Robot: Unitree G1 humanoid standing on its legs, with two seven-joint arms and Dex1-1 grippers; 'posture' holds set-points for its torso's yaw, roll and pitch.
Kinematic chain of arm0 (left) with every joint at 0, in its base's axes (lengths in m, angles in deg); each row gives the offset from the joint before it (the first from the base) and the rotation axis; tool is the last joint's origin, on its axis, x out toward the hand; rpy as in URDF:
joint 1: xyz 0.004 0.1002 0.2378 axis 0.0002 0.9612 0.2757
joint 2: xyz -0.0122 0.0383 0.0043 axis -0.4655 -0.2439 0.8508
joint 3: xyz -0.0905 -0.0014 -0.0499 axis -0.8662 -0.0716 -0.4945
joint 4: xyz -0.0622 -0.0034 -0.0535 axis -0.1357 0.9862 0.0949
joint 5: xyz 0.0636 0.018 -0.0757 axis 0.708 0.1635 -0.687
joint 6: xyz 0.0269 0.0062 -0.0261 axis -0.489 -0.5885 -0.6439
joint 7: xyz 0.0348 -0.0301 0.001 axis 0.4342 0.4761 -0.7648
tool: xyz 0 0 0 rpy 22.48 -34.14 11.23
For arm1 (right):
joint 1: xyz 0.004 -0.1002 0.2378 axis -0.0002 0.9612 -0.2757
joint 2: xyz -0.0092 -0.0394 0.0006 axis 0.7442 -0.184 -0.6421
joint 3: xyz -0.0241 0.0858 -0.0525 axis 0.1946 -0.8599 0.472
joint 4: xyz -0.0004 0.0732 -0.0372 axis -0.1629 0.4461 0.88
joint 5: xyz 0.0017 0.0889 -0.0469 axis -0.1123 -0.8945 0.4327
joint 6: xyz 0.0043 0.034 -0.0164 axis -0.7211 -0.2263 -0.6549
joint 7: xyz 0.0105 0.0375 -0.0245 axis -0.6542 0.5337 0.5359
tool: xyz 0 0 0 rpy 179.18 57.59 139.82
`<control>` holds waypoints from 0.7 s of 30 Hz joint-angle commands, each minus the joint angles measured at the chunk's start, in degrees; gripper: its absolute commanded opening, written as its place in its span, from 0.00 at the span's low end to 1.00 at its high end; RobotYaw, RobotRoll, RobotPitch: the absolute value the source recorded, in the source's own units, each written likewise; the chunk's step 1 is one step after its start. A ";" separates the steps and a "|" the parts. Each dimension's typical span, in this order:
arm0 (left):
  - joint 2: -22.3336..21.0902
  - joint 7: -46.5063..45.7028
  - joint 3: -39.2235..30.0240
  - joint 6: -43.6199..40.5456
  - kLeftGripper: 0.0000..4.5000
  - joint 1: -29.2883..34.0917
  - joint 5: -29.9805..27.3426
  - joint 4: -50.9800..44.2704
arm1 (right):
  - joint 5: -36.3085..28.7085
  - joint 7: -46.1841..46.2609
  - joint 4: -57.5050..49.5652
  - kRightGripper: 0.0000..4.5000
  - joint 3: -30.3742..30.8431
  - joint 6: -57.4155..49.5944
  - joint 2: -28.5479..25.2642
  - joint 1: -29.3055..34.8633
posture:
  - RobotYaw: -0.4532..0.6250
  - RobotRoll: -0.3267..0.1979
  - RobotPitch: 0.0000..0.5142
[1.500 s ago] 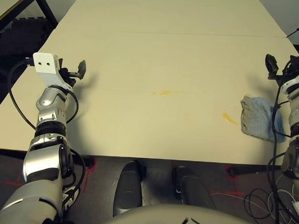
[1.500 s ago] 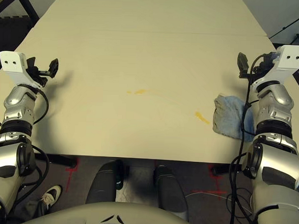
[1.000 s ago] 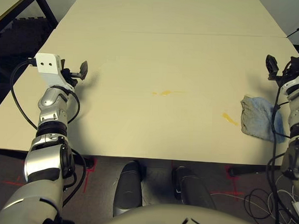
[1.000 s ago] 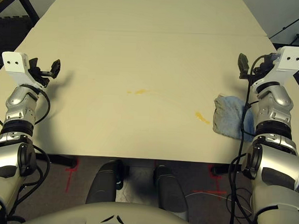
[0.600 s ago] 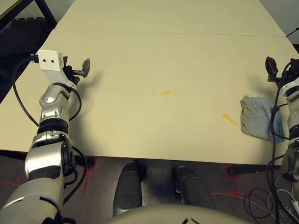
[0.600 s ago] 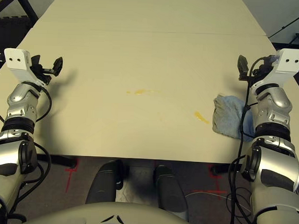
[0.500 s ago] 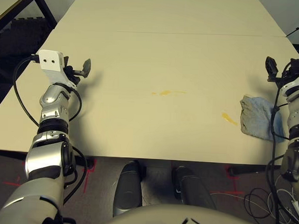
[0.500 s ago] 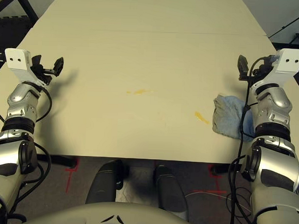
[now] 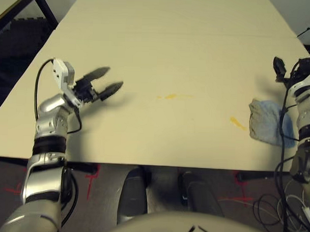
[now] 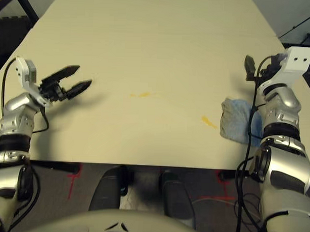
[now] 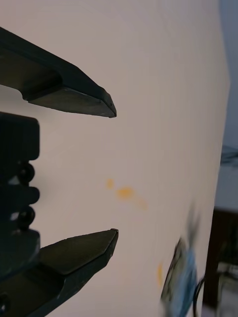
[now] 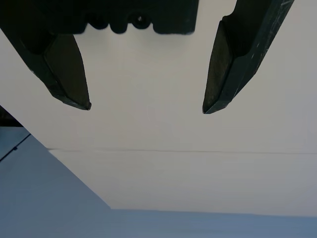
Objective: Wipe the water off the table with a rag.
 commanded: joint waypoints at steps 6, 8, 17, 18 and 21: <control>-2.26 5.91 6.40 1.69 1.00 -1.37 4.90 0.49 | 0.23 -1.02 0.67 1.00 -0.03 -0.42 -2.34 -0.19 | 0.56 0.62 0.26; -2.01 6.33 6.82 2.22 1.00 -1.71 5.05 0.71 | -0.11 -1.54 0.17 1.00 -0.29 -1.06 -3.13 0.42 | 0.56 0.62 0.26; -0.93 7.05 7.62 5.18 1.00 -1.95 5.43 1.64 | -1.08 -13.21 -5.31 1.00 1.29 -22.03 -13.79 4.31 | 0.51 0.62 0.27; -0.88 7.12 7.69 5.39 1.00 -1.86 5.54 1.77 | -1.98 -15.11 -7.32 1.00 1.04 -25.42 -15.20 5.20 | 0.51 0.62 0.27; -0.69 7.27 7.92 5.84 1.00 -1.52 5.70 1.92 | -5.13 -19.38 -16.28 1.00 0.19 -36.76 -18.81 9.83 | 0.51 0.62 0.27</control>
